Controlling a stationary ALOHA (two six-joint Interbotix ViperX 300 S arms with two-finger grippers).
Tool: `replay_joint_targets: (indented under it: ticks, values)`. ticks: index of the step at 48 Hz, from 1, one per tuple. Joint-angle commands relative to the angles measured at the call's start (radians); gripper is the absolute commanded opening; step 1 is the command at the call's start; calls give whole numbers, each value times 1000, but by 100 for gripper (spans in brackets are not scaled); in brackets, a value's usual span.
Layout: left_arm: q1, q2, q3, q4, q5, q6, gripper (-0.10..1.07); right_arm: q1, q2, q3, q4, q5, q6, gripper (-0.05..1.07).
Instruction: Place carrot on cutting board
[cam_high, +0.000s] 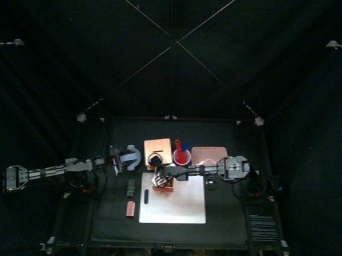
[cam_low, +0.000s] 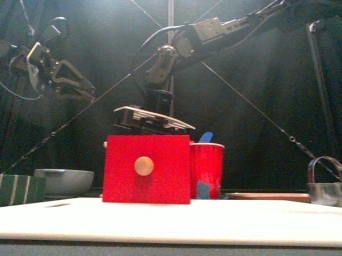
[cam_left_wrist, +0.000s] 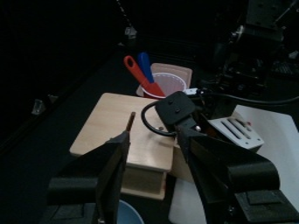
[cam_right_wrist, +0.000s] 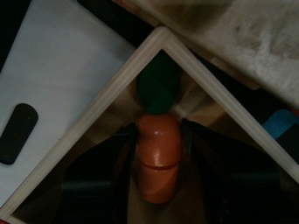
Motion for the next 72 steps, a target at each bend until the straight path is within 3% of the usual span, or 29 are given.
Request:
replay_joint_targets:
  ticks: [1, 23, 36, 52, 72]
  values:
    - [-2, 3, -14, 0, -11, 0, 84, -3, -18, -5, -5, 0, -2, 64]
    - [3, 3, -17, 0, -9, 0, 84, 0, -112, -41, -15, 3, -2, 63]
    - [3, 3, -28, 0, -8, 0, 84, 2, -135, -97, -28, 80, -6, 63]
    - [3, 3, -25, -14, -8, -2, 84, 35, -163, -143, -127, 158, 3, 63]
    - [3, 3, -23, -31, -6, -3, 84, 52, -270, -137, -103, 198, 14, 63]
